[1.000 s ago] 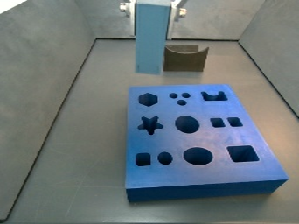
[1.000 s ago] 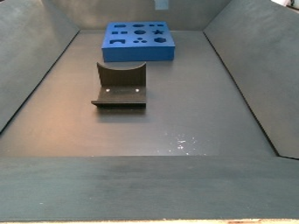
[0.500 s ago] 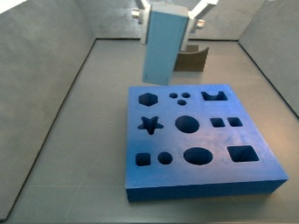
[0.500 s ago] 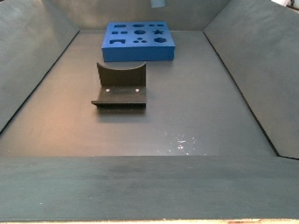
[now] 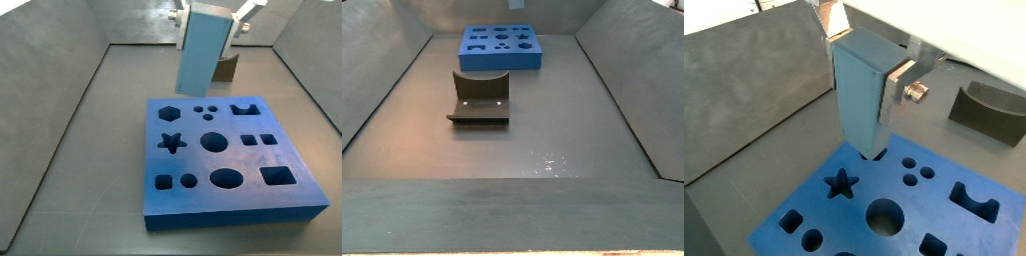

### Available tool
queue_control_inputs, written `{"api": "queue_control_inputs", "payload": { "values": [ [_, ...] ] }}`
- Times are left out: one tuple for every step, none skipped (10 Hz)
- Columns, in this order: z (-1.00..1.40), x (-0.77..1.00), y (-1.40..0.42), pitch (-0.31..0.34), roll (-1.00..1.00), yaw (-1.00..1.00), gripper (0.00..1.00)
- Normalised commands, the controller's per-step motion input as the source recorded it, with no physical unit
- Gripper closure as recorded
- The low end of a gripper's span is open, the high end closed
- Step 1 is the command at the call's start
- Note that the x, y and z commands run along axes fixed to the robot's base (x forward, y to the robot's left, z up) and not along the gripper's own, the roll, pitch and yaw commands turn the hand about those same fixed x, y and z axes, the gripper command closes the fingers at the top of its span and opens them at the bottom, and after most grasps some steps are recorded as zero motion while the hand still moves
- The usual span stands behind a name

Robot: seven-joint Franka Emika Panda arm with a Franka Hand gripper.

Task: Pick up the rectangle object. Move up. Place the rectangle object on the fixture. Regrasp the rectangle object. Move to above the board. Insert the rectangle object.
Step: Insert the rectangle object.

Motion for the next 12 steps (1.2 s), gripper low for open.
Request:
{"api": "queue_control_inputs", "payload": {
  "values": [
    [0.0, 0.63, 0.0, 0.766, 0.0, -0.12, 1.0],
    [0.0, 0.63, 0.01, 0.78, 0.0, -0.12, 1.0],
    [0.0, 0.63, 0.01, 0.823, 0.0, -0.1, 1.0],
    [0.0, 0.64, 0.01, 0.874, 0.0, -0.06, 1.0],
    [0.0, 0.64, 0.01, 0.903, 0.0, -0.04, 1.0],
    [0.0, 0.64, 0.01, 0.926, 0.0, -0.02, 1.0],
    [0.0, 0.66, 0.01, 0.994, 0.0, 0.0, 1.0],
    [0.0, 0.67, 0.01, 1.0, 0.0, 0.0, 1.0],
    [0.0, 0.69, 0.0, 1.0, 0.05, 0.0, 1.0],
    [0.0, 0.68, -0.05, 0.983, 0.21, 0.0, 1.0],
    [-0.01, 0.65, -0.14, 0.96, 0.34, 0.0, 1.0],
    [-0.03, 0.64, -0.19, 0.949, 0.44, 0.0, 1.0]
  ]
}}
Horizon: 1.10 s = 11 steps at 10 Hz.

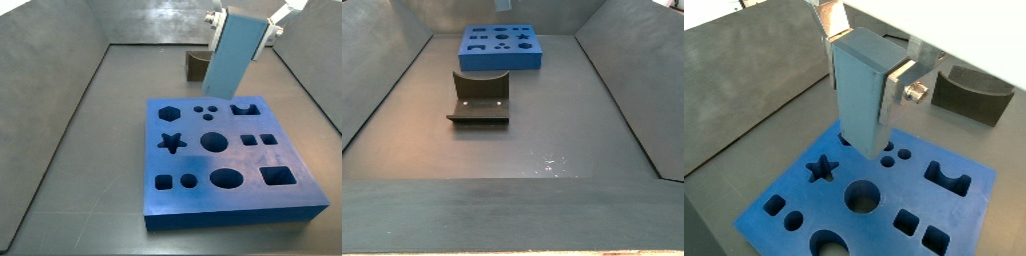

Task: Pick up the rectangle object. Move up. Place the rectangle object on the fixture. Regrasp the rectangle object. Move to above the board. Insert the rectangle object.
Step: Insert the rectangle object.

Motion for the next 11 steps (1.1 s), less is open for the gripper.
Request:
{"api": "queue_control_inputs", "payload": {
  "values": [
    [-0.05, 0.61, -0.23, 0.926, 0.53, 0.0, 1.0],
    [-0.07, 0.61, -0.24, 0.926, 0.55, 0.0, 1.0],
    [-0.07, 0.61, -0.24, 0.926, 0.56, 0.0, 1.0],
    [0.0, 0.63, -0.27, 0.857, 0.48, 0.0, 1.0],
    [0.0, 0.28, -0.05, 0.24, 0.01, 0.0, 1.0],
    [0.0, 0.0, 0.0, 0.0, 0.0, 0.01, 1.0],
    [0.0, 0.0, -0.06, 0.0, 0.0, 0.33, 1.0],
    [-0.07, 0.0, -0.07, -0.077, 0.0, 0.62, 1.0],
    [0.0, 0.0, -0.03, -0.071, 0.0, 0.54, 1.0],
    [0.0, -0.03, 0.07, 0.0, -0.05, -0.06, 1.0],
    [0.0, -0.44, 0.0, -0.1, -0.01, -0.1, 1.0]
  ]
}}
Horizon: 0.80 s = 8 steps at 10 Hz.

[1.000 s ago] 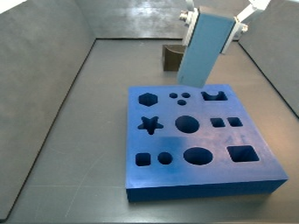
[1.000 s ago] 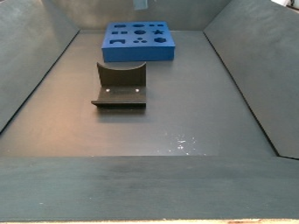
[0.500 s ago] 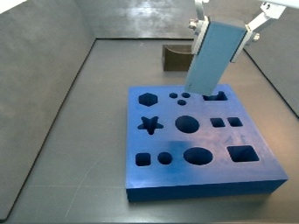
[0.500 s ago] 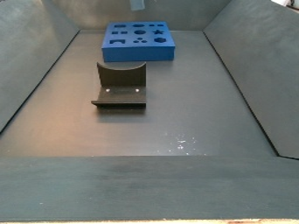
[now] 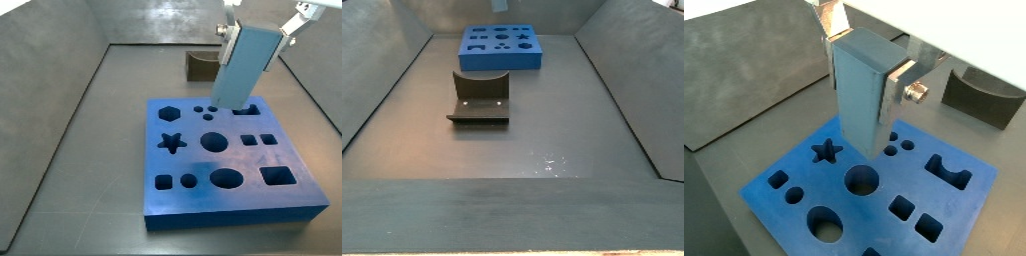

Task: Pick up the rectangle object. Move up. Place the rectangle object on the fixture. Regrasp the rectangle object. Move to above the board. Insert the rectangle object.
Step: Insert the rectangle object.

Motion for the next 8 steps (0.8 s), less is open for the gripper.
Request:
{"api": "queue_control_inputs", "payload": {
  "values": [
    [0.0, 0.0, -0.01, 1.0, -0.15, -0.31, 1.0],
    [0.0, 0.0, 0.0, 1.0, -0.1, -0.28, 1.0],
    [0.0, 0.0, 0.0, 1.0, -0.06, -0.25, 1.0],
    [0.01, 0.0, 0.0, 1.0, -0.04, -0.23, 1.0],
    [0.0, -0.01, 0.05, 0.057, 0.0, 0.11, 1.0],
    [0.0, 0.0, 0.0, 0.0, -0.01, 0.0, 1.0],
    [-0.06, 0.0, 0.0, -0.014, 0.0, 0.0, 1.0],
    [-0.01, -0.05, 0.0, -0.549, 0.12, 0.0, 1.0]
  ]
}}
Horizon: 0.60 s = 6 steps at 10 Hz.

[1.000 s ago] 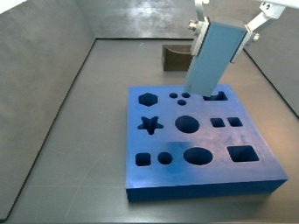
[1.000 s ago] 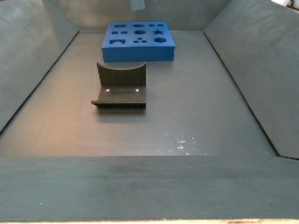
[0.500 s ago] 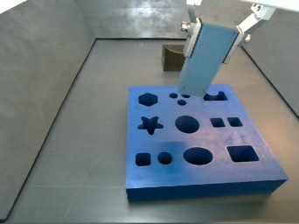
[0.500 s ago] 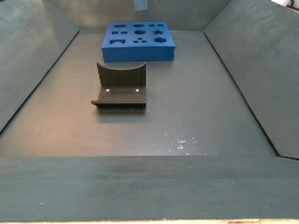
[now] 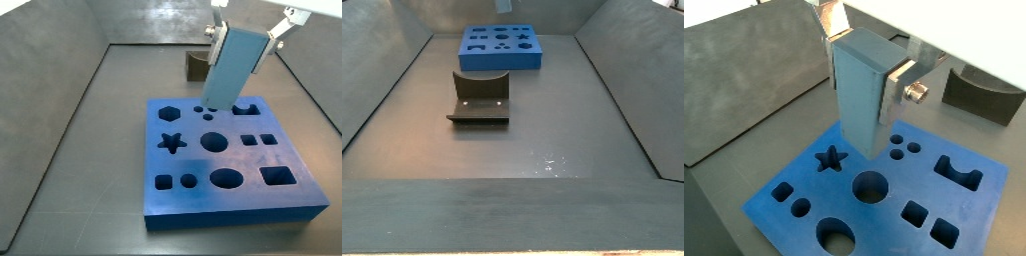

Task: Pick up the rectangle object. Move up. Place the rectangle object on the fixture. Regrasp the rectangle object. Move to above the board. Insert the rectangle object.
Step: Insert the rectangle object.

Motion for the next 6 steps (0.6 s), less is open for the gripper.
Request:
{"api": "queue_control_inputs", "payload": {
  "values": [
    [0.0, -0.19, 0.13, -1.0, 0.0, 0.0, 1.0],
    [0.0, 0.06, 0.0, 0.0, 0.0, 0.0, 1.0],
    [-0.12, 0.48, 0.0, 0.0, 0.05, 0.0, 1.0],
    [-0.06, 1.0, 0.0, 0.0, 0.02, 0.0, 1.0],
    [-0.06, 1.0, 0.0, 0.0, 0.0, 0.0, 1.0],
    [0.0, 1.0, 0.0, -0.074, 0.0, 0.01, 1.0]
  ]
}}
